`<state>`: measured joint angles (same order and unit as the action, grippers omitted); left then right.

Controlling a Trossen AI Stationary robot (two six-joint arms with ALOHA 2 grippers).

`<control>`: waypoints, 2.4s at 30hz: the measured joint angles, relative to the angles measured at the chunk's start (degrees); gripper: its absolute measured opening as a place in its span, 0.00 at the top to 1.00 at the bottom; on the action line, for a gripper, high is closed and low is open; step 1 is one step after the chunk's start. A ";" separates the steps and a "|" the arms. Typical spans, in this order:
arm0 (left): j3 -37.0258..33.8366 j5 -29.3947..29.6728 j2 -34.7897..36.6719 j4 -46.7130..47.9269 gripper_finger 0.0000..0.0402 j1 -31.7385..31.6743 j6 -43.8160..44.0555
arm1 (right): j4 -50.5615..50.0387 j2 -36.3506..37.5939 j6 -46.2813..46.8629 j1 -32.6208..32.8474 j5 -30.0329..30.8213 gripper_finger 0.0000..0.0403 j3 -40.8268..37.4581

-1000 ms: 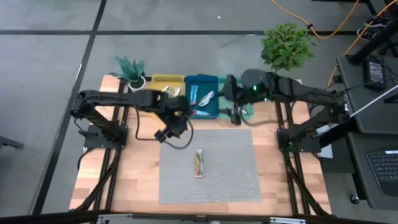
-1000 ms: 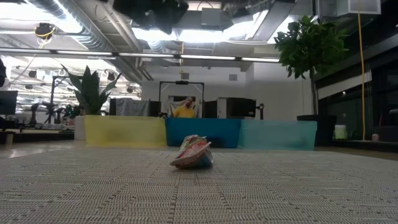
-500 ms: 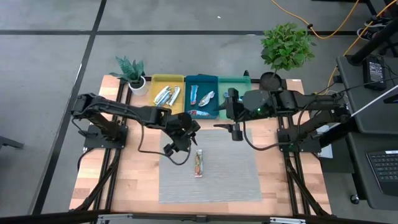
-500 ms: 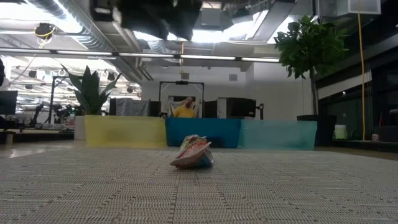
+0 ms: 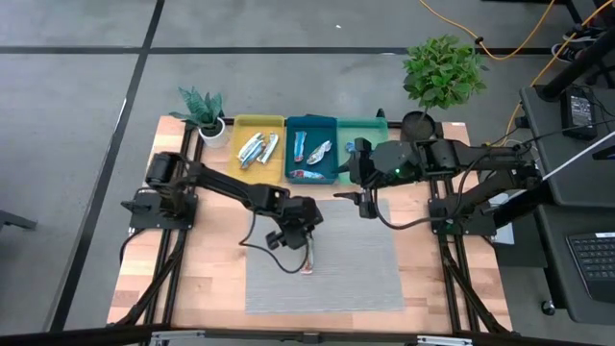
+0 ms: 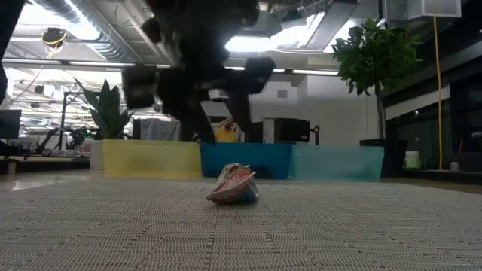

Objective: Pick and place Granola Bars by type
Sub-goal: Put the red granola bar into the blue bin

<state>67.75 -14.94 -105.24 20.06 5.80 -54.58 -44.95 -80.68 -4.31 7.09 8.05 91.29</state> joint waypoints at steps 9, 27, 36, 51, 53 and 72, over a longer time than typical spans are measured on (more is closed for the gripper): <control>0.00 -0.13 -6.83 -9.99 0.50 2.10 0.01 | -0.92 0.00 3.23 0.42 -0.17 0.32 -0.04; 2.35 -1.27 -3.15 3.88 0.51 1.95 -2.10 | -0.57 0.00 1.39 0.98 -0.13 0.32 -0.04; 2.16 -1.24 -5.31 -0.64 0.51 1.93 -3.55 | -0.59 0.00 2.60 0.98 -0.11 0.32 -0.04; 2.19 -1.96 -9.15 -2.02 0.58 2.17 -1.64 | -0.57 0.00 2.79 1.46 -0.09 0.32 -0.04; 2.19 -1.13 -9.14 -2.33 0.64 2.21 -0.90 | -0.57 0.00 2.79 1.46 -0.10 0.32 -0.04; 2.64 14.26 7.92 4.32 0.98 -2.50 9.88 | -0.67 0.00 2.68 1.46 -0.07 0.32 -0.02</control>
<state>70.39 -0.68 -97.32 24.38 3.30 -44.70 -45.62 -80.68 -1.63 8.56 7.99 91.26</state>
